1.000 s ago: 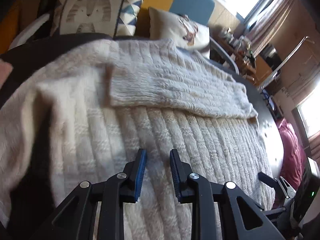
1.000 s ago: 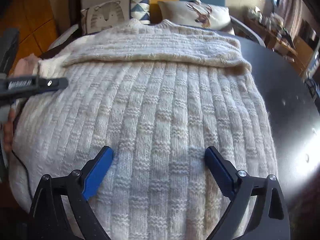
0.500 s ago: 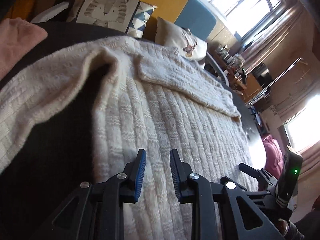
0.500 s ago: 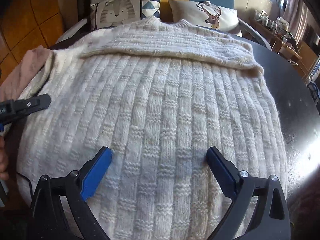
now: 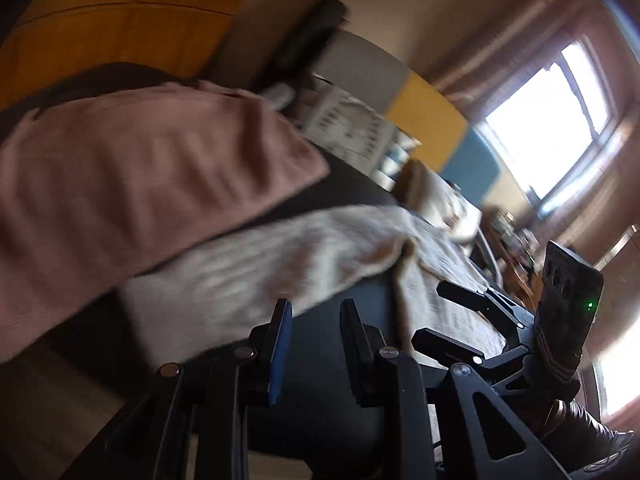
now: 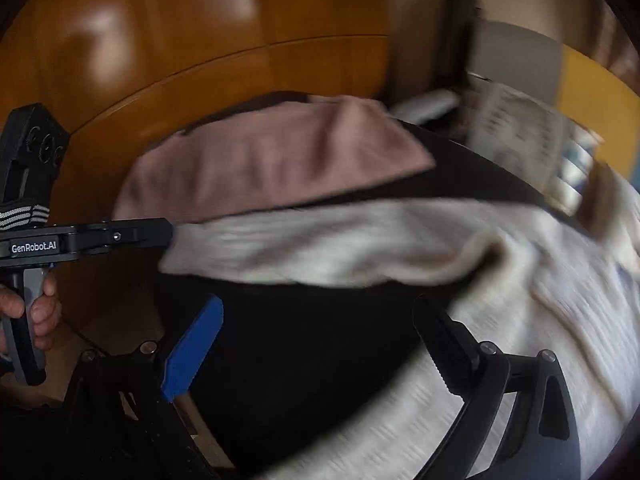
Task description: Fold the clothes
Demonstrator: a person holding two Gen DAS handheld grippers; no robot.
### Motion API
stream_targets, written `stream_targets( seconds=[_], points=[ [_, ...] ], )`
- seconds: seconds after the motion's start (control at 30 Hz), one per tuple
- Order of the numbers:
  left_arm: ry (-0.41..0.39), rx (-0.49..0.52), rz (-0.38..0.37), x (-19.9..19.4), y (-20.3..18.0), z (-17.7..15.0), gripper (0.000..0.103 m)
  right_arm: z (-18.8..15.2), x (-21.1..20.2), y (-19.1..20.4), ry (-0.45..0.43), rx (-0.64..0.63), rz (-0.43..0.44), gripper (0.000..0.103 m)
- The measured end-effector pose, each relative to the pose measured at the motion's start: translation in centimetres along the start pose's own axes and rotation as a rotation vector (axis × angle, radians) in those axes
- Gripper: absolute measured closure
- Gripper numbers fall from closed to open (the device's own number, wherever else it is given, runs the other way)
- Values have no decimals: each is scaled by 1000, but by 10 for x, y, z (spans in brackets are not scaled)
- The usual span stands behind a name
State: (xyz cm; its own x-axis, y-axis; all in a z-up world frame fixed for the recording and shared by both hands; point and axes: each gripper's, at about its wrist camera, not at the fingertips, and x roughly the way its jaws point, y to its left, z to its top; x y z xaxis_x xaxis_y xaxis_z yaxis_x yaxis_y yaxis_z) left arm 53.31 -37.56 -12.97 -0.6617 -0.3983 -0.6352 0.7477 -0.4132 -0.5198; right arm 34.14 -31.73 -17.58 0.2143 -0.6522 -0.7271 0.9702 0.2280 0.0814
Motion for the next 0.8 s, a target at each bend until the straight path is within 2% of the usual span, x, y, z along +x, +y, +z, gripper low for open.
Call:
stream_targets(
  seconds=[0.13,0.23,0.33,0.5,0.63,0.8],
  points=[
    [-42,-86,96,-27,42,-5,78,18,41,43,34,-127,100,5],
    [-81,-155,159,-44,67,-11,78,21,69,74,63,-258,92,5],
    [-112,-212,210,-56,86,-16,78,17,86,98,92,-379,91,10],
    [-96,-288,240,-51,106,-23,78,10,109,122,127,-532,83,11],
    [-79,-308,244,-44,113,-27,78,10,130,129,167,-576,81,11],
    [-71,-325,253,-42,118,-31,78,14,146,123,192,-505,151,11]
  ],
)
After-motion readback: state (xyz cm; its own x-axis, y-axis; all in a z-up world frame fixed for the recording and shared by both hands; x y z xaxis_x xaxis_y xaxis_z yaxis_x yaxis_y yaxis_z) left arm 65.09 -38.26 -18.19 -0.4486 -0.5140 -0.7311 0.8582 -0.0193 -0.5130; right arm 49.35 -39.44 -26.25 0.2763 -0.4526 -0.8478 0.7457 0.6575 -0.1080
